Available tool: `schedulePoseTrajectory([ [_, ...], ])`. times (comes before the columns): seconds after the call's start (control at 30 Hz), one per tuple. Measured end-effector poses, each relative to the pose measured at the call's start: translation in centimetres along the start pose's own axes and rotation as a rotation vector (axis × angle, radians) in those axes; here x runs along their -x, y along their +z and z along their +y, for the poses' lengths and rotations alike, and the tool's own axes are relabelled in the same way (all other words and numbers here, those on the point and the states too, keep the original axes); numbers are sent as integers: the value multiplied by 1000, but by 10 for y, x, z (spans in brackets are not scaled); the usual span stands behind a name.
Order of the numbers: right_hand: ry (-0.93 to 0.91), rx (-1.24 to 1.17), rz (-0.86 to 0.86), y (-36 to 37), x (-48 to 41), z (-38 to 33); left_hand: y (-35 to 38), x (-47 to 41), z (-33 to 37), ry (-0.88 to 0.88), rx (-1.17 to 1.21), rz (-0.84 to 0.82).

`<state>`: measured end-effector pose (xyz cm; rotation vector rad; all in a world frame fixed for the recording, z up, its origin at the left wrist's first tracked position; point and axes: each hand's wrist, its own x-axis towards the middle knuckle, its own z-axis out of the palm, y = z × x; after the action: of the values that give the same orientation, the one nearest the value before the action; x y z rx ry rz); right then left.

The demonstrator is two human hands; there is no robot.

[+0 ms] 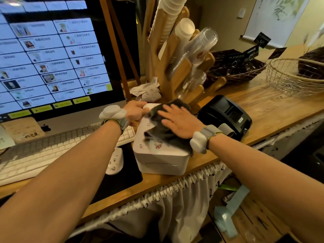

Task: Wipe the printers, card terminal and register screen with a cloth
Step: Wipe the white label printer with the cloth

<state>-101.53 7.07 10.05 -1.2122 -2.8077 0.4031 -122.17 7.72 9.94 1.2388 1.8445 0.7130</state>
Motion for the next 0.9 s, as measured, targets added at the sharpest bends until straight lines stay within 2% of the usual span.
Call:
schedulePoseTrajectory([
  [0.1, 242, -233, 48, 2, 2, 25, 1, 0, -2, -8, -7, 15],
  [0.23, 447, -1076, 329, 37, 25, 14, 3, -2, -5, -15, 30, 27],
  [0.3, 540, -1298, 413, 42, 21, 8, 4, -1, -5, -6, 41, 26],
  [0.37, 582, -1358, 446, 30, 7, 11, 3, -2, -5, -7, 46, 26],
  [0.5, 541, -1326, 484, 33, 5, 11, 3, -2, -4, -19, 37, 14],
  [0.6, 648, -1468, 409, 43, 17, 8, 3, 0, -2, -12, 20, 17],
  [0.63, 676, -1480, 439, 39, 17, 8, 4, 0, -2, -12, 18, 15],
  [0.7, 611, -1420, 496, 29, 10, 10, 4, 1, -1, -5, 14, 12],
  [0.77, 548, -1355, 475, 30, 15, 12, 3, 0, -2, 3, 6, 14],
  [0.83, 628, -1328, 481, 49, 20, 14, 3, 0, -2, 23, -6, 22],
  [0.87, 678, -1466, 468, 51, 24, 11, 3, 0, -3, 30, -5, 25],
  [0.9, 711, -1476, 428, 48, 25, 8, 3, -1, -2, 31, -3, 21],
])
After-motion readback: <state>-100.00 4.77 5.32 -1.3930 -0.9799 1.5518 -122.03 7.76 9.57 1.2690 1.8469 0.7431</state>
